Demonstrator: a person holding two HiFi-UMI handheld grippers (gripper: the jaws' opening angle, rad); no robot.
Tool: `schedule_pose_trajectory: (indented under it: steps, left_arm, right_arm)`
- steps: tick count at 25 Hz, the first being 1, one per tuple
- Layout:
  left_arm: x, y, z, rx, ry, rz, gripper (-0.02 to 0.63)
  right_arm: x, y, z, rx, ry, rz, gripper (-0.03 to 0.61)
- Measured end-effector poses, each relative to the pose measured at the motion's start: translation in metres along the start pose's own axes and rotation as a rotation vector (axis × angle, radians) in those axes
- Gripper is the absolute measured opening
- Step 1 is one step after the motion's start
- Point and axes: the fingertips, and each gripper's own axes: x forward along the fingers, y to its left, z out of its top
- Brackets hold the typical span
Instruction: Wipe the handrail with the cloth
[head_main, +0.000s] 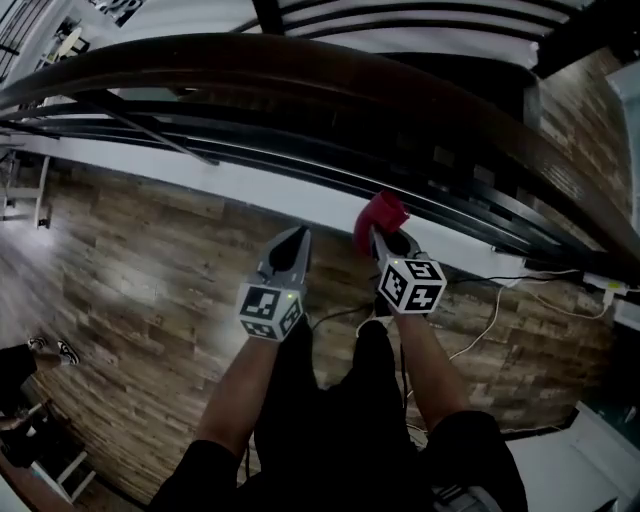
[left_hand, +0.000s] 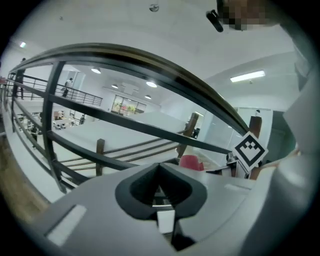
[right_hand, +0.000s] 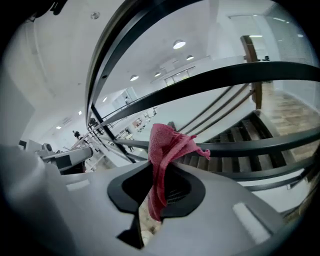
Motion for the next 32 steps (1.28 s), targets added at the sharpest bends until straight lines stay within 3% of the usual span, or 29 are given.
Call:
schedule_pose_trajectory:
  steps: [5, 11, 16, 24, 28, 32]
  left_arm:
    - [-0.056, 0.087, -0.001, -0.09, -0.034, 0.135, 0.0]
    - [-0.1, 0.141, -0.001, -0.09, -0.026, 0.153, 0.0]
    - [-0.126, 0.183, -0.005, -0.133, -0.052, 0.219, 0.0]
    - [-0.135, 0.219, -0.023, -0.193, -0.102, 0.302, 0.0]
    - [-0.128, 0.241, -0.024, -0.175, -0.167, 0.348, 0.0]
    - [-0.106, 0.275, -0.052, -0.134, -0.213, 0.401, 0.0]
  right_arm:
    - [0.056, 0.093, -0.008, -0.105, 0.081, 0.101, 0.046]
    - [0.1, 0.167, -0.019, -0.106, 0.114, 0.149, 0.046]
    - [0.136, 0.227, -0.023, -0.156, 0.143, 0.222, 0.044]
    - [0.19, 0.265, -0.028, -0.206, 0.187, 0.307, 0.044]
    - [0.224, 0.275, -0.026, -0.208, 0.191, 0.354, 0.046]
    - [0.282, 0.275, -0.03, -0.197, 0.179, 0.417, 0.044]
